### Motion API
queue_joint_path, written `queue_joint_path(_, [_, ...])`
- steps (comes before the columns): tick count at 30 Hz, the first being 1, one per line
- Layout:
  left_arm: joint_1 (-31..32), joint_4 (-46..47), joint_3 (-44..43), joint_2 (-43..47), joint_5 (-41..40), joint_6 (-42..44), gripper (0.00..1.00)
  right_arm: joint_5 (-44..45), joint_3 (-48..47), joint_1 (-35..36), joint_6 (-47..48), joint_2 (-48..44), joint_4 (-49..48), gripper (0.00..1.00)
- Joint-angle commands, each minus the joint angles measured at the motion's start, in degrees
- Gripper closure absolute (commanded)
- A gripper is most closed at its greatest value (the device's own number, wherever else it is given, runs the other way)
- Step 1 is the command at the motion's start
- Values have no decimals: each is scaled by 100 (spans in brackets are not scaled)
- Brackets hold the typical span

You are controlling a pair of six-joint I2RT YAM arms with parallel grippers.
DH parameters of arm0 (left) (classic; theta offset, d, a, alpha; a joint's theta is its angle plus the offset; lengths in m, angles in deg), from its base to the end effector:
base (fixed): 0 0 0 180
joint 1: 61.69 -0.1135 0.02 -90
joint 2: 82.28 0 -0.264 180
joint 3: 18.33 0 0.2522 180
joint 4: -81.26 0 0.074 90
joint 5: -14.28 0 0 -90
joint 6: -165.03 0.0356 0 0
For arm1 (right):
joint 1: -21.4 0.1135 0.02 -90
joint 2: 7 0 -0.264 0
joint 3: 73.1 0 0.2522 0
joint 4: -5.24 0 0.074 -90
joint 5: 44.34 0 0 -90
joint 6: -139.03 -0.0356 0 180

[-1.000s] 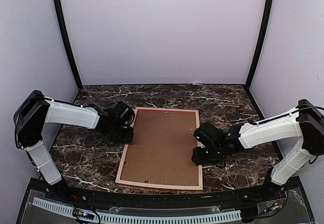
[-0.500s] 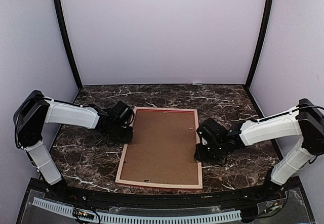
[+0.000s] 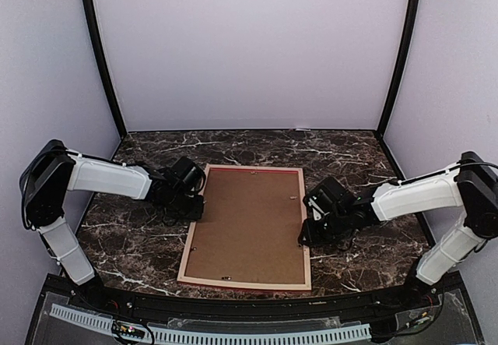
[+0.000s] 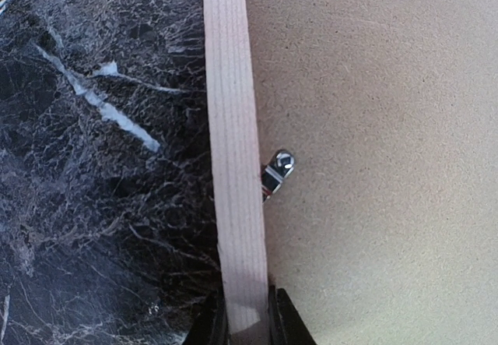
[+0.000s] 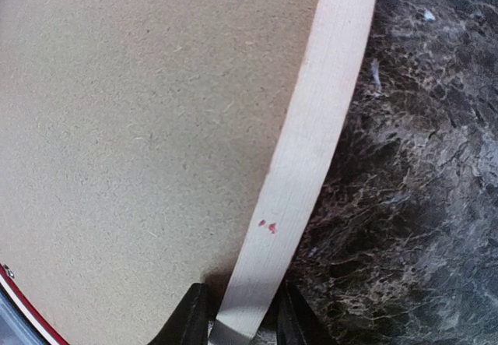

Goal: Put the photo into the frame
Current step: Press the fastener onto the backboard.

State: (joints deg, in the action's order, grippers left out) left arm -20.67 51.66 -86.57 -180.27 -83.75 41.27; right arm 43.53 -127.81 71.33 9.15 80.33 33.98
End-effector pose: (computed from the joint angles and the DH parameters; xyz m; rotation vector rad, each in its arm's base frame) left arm 0.2533 -0.2137 0.1558 0.1155 2.6167 -0.2897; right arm 0.1745 0.2095 0.1451 -0.2552 2.7523 0.5345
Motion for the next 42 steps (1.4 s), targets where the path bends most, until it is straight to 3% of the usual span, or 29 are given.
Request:
queue_joint_path(1, [118,-76,221,59,473,68,88,-487,204,-227,416,113,-303,63])
queue_joint_path(11, [145,263,401,141,542,-233,88,-288,-269,-908,699,71,-277,45])
queue_joint_path(18, [190,310,455,192,533,-323,88,171,-1080,-1375,1155,740,-175,38])
queue_joint_path(34, [193,296,352,71,562,-314,88,-360,-1981,-1902,1351,1597,-487,37])
queue_joint_path(42, [194,256,284,54,548,-283,88,-193,-2256,-1919,1361,1947,-391,38])
